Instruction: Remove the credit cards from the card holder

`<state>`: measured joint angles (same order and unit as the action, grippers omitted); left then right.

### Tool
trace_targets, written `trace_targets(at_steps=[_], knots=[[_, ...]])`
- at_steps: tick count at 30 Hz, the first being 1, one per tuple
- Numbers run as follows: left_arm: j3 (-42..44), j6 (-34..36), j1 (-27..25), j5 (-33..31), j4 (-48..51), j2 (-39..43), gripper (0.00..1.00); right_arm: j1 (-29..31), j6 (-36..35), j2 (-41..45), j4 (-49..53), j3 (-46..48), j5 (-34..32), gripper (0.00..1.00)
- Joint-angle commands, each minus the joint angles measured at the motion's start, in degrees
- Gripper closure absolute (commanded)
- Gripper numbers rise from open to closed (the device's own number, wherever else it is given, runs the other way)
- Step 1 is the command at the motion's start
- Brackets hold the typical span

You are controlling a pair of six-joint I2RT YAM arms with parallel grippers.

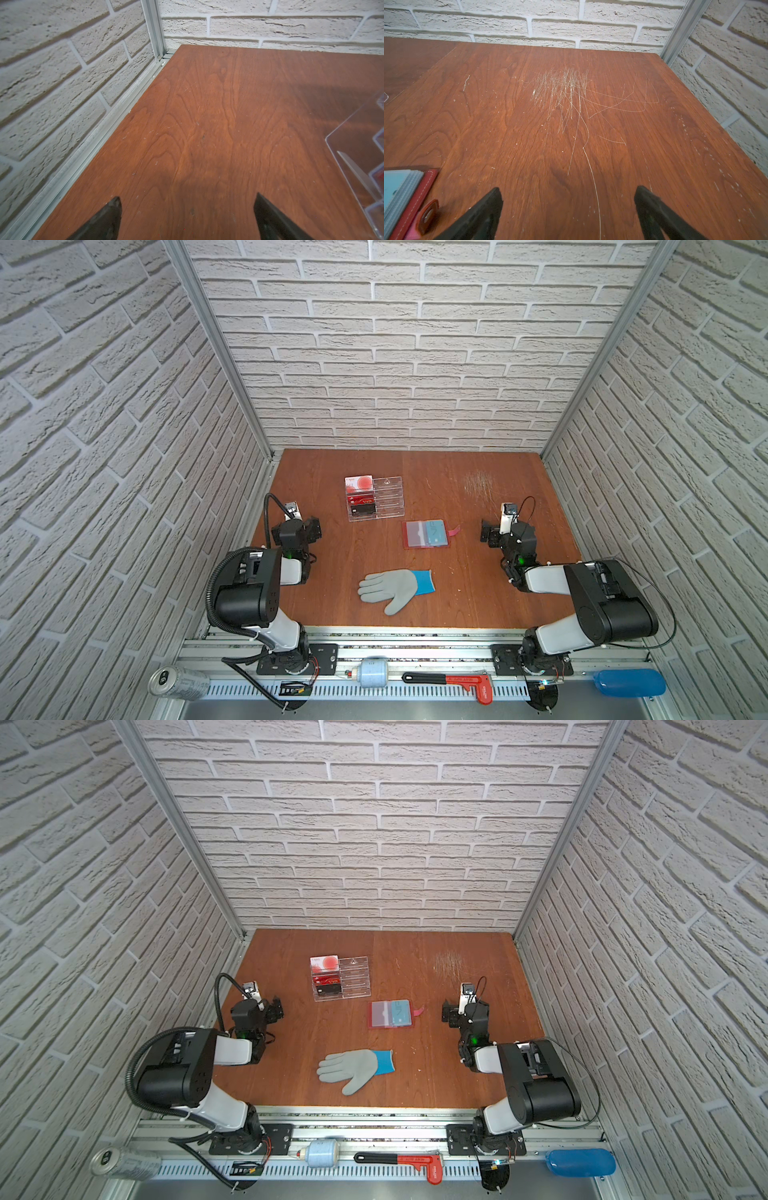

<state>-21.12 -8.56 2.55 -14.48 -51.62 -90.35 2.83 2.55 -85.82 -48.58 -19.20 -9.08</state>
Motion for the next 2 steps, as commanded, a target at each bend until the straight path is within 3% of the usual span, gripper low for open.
trace_targets(at_steps=[1, 2], knots=[[0.6, 0.8, 0.0, 0.0, -4.3, 0.2, 0.02, -0.2, 0.0, 1.5, -1.0, -0.4, 0.5, 0.00], [0.6, 0.8, -0.1, 0.0, -4.3, 0.2, 0.02, -0.2, 0.0, 1.5, -0.9, -0.4, 0.5, 0.00]])
